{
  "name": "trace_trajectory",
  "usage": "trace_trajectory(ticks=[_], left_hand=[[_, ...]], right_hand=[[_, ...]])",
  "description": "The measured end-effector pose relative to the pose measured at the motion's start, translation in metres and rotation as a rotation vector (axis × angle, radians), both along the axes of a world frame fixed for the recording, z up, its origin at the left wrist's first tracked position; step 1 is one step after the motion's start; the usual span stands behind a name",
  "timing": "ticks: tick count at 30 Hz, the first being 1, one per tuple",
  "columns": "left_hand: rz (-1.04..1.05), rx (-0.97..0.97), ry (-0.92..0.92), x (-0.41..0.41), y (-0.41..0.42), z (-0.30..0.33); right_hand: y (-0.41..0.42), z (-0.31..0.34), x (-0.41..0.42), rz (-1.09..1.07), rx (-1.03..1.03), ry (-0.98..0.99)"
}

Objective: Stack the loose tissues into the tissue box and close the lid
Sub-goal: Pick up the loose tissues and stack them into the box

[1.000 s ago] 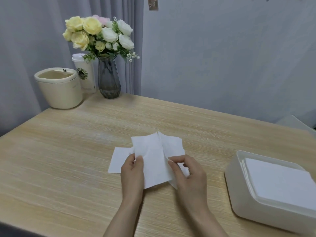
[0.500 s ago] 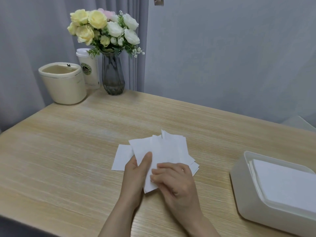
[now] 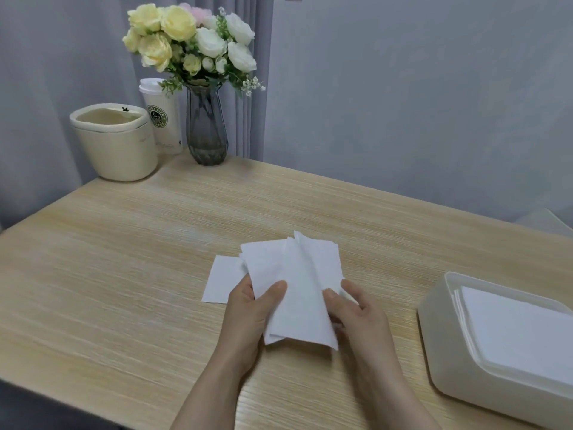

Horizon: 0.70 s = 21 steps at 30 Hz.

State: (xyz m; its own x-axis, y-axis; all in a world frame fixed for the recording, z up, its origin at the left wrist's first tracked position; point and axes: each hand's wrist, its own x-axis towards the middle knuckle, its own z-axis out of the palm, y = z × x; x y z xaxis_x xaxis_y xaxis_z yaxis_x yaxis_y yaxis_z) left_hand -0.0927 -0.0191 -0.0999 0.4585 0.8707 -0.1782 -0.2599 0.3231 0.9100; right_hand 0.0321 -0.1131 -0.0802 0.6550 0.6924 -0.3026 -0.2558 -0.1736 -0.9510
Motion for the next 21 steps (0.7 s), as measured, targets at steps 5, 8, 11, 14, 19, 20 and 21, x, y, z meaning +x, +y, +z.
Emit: trace_trajectory(ticks=[5, 8, 11, 14, 19, 20, 21], left_hand=[[-0.006, 0.041, -0.026, 0.0, -0.002, 0.002], [-0.017, 0.047, -0.024, 0.0, -0.002, 0.001], [-0.003, 0.078, -0.014, 0.002, -0.003, 0.002], [0.038, 0.103, 0.017, 0.003, -0.003, 0.004], [0.063, 0.105, 0.093, 0.003, -0.002, 0.003], [0.061, 0.103, 0.108, 0.003, -0.002, 0.003], [0.058, 0.1, 0.121, 0.004, -0.002, 0.003]], right_hand=[[-0.003, 0.008, 0.001, 0.023, -0.026, 0.198], [-0.004, 0.014, 0.0, 0.039, -0.048, 0.142], [-0.007, 0.009, 0.002, -0.014, -0.052, -0.039], [-0.008, 0.005, 0.002, -0.045, -0.056, -0.209], [-0.008, 0.006, 0.005, -0.14, 0.006, -0.258], [-0.008, 0.007, 0.006, -0.148, 0.021, -0.254], [-0.007, 0.01, 0.007, -0.141, 0.032, -0.237]])
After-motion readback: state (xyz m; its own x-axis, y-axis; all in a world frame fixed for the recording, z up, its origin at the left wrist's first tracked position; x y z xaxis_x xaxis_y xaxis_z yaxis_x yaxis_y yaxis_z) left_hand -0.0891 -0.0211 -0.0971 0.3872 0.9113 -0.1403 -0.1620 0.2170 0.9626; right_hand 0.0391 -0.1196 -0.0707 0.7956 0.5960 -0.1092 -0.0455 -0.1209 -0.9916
